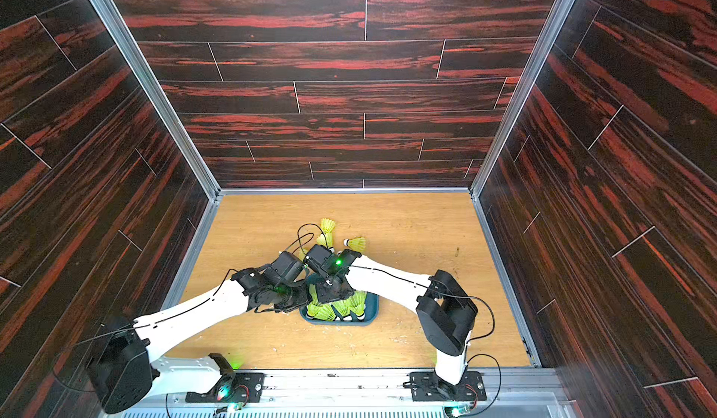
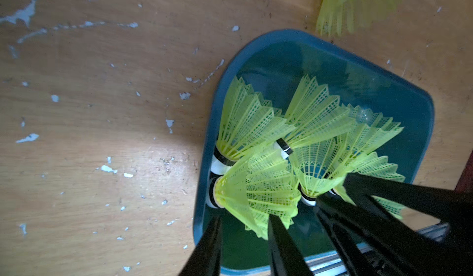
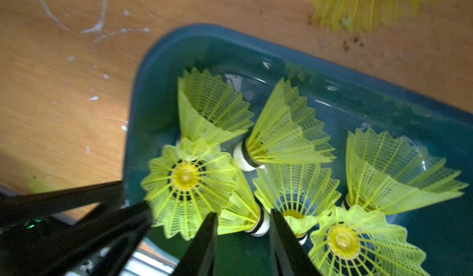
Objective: Put the shuttlecocks into the storage box
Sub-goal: Adjust the shuttlecock in the storage box.
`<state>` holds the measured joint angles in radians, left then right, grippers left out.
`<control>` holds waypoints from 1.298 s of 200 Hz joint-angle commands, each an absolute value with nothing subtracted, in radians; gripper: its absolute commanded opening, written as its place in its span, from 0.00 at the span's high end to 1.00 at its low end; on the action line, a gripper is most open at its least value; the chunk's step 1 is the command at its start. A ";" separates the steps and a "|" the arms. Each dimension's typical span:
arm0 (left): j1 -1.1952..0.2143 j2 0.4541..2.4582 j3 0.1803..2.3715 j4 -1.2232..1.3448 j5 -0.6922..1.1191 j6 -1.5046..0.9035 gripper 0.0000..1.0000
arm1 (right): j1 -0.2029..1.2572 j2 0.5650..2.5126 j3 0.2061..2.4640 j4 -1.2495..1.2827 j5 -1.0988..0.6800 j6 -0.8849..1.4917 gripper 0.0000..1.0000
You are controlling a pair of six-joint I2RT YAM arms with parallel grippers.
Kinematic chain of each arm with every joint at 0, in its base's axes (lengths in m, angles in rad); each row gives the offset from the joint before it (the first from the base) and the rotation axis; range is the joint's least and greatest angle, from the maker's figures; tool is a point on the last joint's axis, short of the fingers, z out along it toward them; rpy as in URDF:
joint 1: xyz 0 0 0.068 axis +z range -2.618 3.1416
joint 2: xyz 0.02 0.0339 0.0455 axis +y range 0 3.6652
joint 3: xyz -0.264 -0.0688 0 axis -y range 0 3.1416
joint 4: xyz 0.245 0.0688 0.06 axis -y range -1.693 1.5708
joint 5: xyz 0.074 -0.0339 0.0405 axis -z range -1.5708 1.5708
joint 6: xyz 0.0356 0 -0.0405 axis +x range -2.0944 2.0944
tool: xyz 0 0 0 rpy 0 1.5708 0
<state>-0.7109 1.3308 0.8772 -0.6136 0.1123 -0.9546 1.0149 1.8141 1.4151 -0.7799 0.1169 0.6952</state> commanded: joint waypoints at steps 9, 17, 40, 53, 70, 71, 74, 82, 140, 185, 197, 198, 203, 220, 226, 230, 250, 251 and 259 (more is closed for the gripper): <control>-0.708 1.357 0.931 -0.669 0.111 -0.907 0.65 | 1.025 1.828 1.437 -0.796 0.094 0.715 0.59; -0.709 1.358 0.926 -0.675 0.108 -0.905 0.65 | 1.025 1.834 1.440 -0.798 0.088 0.717 0.59; -0.709 1.350 0.913 -0.688 0.090 -0.904 0.67 | 1.025 1.833 1.437 -0.798 0.089 0.724 0.59; -0.708 1.344 0.913 -0.698 0.075 -0.900 0.69 | 1.025 1.830 1.434 -0.798 0.089 0.728 0.59; -0.706 1.339 0.916 -0.705 0.066 -0.896 0.69 | 1.025 1.830 1.433 -0.800 0.085 0.730 0.59; -0.707 1.339 0.916 -0.706 0.066 -0.896 0.69 | 1.025 1.832 1.434 -0.800 0.084 0.731 0.59; -0.707 1.339 0.918 -0.711 0.065 -0.895 0.69 | 1.026 1.833 1.434 -0.800 0.084 0.732 0.59; -0.707 1.336 0.923 -0.721 0.062 -0.890 0.70 | 1.025 1.832 1.434 -0.801 0.083 0.733 0.59; -0.706 1.332 0.967 -0.805 0.035 -0.848 0.70 | 1.025 1.827 1.431 -0.808 0.086 0.738 0.59; -0.704 1.327 0.939 -0.780 0.037 -0.853 0.69 | 1.025 1.830 1.428 -0.794 0.062 0.739 0.57; -0.704 1.325 0.938 -0.772 0.035 -0.856 0.69 | 1.025 1.831 1.427 -0.793 0.056 0.739 0.57; -0.704 1.325 0.938 -0.771 0.034 -0.857 0.69 | 1.025 1.831 1.428 -0.793 0.055 0.739 0.57; -0.704 1.324 0.937 -0.769 0.033 -0.858 0.69 | 1.025 1.832 1.425 -0.792 0.052 0.741 0.57; -0.704 1.324 0.937 -0.766 0.029 -0.861 0.69 | 1.025 1.830 1.412 -0.793 0.040 0.745 0.60; -0.704 1.324 0.938 -0.766 0.029 -0.861 0.69 | 1.025 1.826 1.404 -0.790 0.036 0.748 0.61; -0.704 1.324 0.937 -0.765 0.031 -0.862 0.69 | 1.024 1.823 1.398 -0.790 0.033 0.749 0.62; -0.704 1.318 0.929 -0.761 0.033 -0.865 0.69 | 1.025 1.802 1.365 -0.783 0.026 0.756 0.66; -0.704 1.318 0.929 -0.760 0.033 -0.865 0.69 | 1.025 1.800 1.364 -0.782 0.025 0.755 0.66; -0.704 1.313 0.925 -0.756 0.032 -0.867 0.70 | 1.025 1.783 1.345 -0.764 0.018 0.755 0.67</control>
<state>-0.7105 1.3464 0.9314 -0.7673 0.0471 -0.8642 1.0142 1.8137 1.3956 -0.7650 0.0448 0.7425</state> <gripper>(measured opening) 0.306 0.346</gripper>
